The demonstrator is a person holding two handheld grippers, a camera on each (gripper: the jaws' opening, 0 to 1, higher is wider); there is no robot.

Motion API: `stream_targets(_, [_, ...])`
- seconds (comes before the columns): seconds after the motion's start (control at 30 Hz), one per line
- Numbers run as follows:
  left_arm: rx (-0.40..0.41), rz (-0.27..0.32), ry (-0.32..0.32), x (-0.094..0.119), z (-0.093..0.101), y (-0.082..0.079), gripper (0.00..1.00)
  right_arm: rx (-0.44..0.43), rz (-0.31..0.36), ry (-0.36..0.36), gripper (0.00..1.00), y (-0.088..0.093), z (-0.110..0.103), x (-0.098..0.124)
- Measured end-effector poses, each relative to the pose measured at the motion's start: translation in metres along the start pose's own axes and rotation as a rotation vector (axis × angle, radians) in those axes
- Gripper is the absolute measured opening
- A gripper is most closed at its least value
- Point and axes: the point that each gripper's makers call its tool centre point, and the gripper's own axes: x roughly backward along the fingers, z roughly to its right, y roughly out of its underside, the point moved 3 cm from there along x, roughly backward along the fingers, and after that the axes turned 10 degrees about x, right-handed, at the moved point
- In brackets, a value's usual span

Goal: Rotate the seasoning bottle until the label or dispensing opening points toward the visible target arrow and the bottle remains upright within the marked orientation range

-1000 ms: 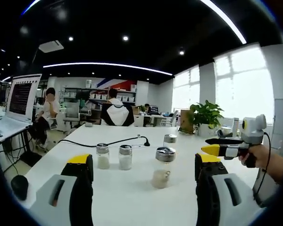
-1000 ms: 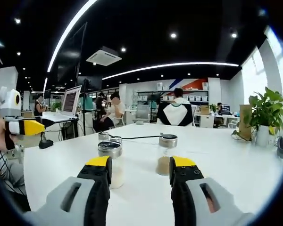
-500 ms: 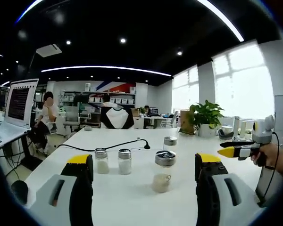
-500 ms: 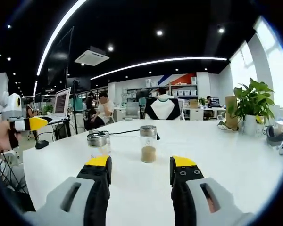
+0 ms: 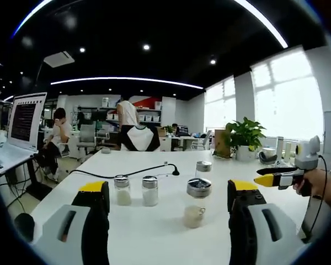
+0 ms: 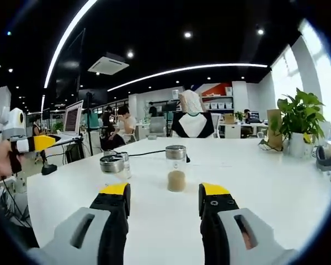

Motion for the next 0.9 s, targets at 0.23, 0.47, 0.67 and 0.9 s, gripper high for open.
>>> stream_targets(0.23, [0.000,0.004,-0.010,0.002,-0.004,-0.002,0.93,0.037,0.023,-0.008,0.49,-0.012,0.006,-0.025])
stream_targets(0.47, [0.005,0.001,-0.018,0.006,-0.006,-0.002,0.93,0.081,0.034,-0.012,0.49,-0.018,0.020,-0.057])
stream_targets(0.67, [0.007,-0.006,-0.021,0.008,-0.006,0.000,0.92,0.111,0.025,-0.011,0.49,-0.011,0.032,-0.088])
stream_targets(0.9, [0.011,-0.011,-0.022,0.009,-0.008,-0.001,0.92,0.073,0.029,-0.014,0.48,0.001,0.039,-0.120])
